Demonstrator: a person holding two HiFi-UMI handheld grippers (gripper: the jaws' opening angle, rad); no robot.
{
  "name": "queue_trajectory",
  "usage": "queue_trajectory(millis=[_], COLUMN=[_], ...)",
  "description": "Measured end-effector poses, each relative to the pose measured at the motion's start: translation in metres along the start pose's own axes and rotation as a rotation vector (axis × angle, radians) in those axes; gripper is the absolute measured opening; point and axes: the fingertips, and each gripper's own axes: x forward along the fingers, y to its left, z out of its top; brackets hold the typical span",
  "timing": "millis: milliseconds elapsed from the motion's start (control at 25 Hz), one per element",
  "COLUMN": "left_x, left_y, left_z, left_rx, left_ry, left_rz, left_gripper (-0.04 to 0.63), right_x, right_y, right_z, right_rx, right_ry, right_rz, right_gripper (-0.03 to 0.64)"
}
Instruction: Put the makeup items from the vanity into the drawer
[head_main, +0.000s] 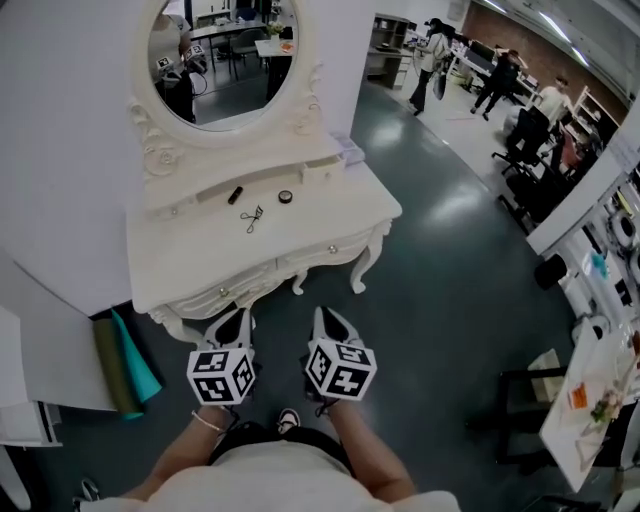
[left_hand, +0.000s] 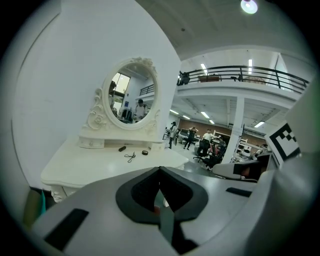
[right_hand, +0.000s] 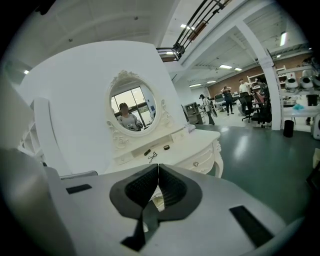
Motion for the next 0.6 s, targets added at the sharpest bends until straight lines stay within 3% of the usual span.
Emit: queue_trajectory(millis=[200,400,600], left_x=[0.015,0.039,0.086], left_y=[0.004,0.014,0.024], left_z=[-0.002,0.0,0.005], left_rx=[0.053,0.054,0.075], left_ry=[0.034,0.044,0.049], left_rz=[0.032,0.037,0.033], left_gripper=[0.003,0.003,0.003], right_x=[0.017,0.042,0.075], right_y=[-0.011,-0.027,-0.035], right_z=[-0.006,-0.021,0.0], right_rx=[0.051,0.106,0.058], right_ry=[0.015,0.048,0.036], right_rz=[0.01,-0.005,-0.015], right_gripper=[0.018,0.018,0.018])
